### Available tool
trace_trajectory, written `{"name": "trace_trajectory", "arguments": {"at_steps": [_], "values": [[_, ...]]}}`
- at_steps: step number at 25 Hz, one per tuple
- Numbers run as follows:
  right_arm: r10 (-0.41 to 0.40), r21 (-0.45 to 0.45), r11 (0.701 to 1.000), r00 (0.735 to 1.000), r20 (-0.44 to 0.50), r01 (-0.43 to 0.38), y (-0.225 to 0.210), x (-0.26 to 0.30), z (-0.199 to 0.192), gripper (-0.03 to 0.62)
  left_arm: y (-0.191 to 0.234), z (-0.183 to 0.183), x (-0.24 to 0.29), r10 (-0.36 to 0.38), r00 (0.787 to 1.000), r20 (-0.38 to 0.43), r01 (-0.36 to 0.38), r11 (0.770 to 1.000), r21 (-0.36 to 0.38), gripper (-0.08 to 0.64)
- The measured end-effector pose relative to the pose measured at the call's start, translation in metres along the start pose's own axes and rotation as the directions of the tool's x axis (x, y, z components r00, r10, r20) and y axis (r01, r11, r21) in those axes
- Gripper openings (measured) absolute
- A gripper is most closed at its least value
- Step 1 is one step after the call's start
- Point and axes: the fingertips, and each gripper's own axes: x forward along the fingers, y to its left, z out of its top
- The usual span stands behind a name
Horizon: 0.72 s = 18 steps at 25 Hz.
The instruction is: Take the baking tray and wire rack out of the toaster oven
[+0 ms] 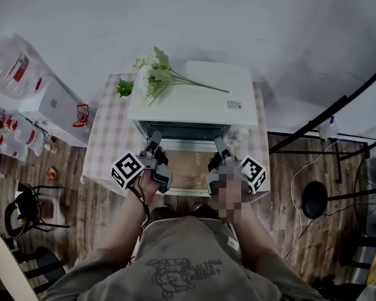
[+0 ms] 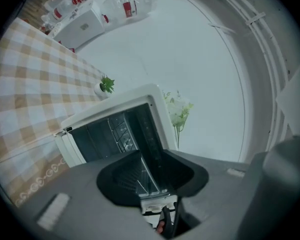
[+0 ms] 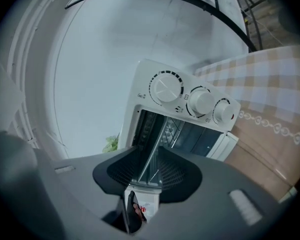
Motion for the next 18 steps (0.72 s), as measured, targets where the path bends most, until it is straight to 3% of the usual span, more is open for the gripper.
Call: {"name": "trace_trajectory", "arguments": {"at_steps": [7,13,18], "values": [[0.034,0.069,0.997,0.997,0.063,-0.038,-0.019,0.024,-0.002,0.142,0.022,0.003,0.018,-0.033,0.999,0.040,0.034,0.999,-0.031,0.129],[0.077,0.110,0.990,0.990,0.115,-0.089,-0.033,0.051,0.000,0.149,0.028,0.005,0.040,-0.106,0.991,0.079,0.109,0.993,-0.038,0.132],[0.117,0.148,0.979,0.982,0.148,-0.139,-0.039,0.071,-0.004,0.152,0.045,0.005,0.059,-0.100,0.991,0.091,0.112,0.984,-0.140,0.136]]}}
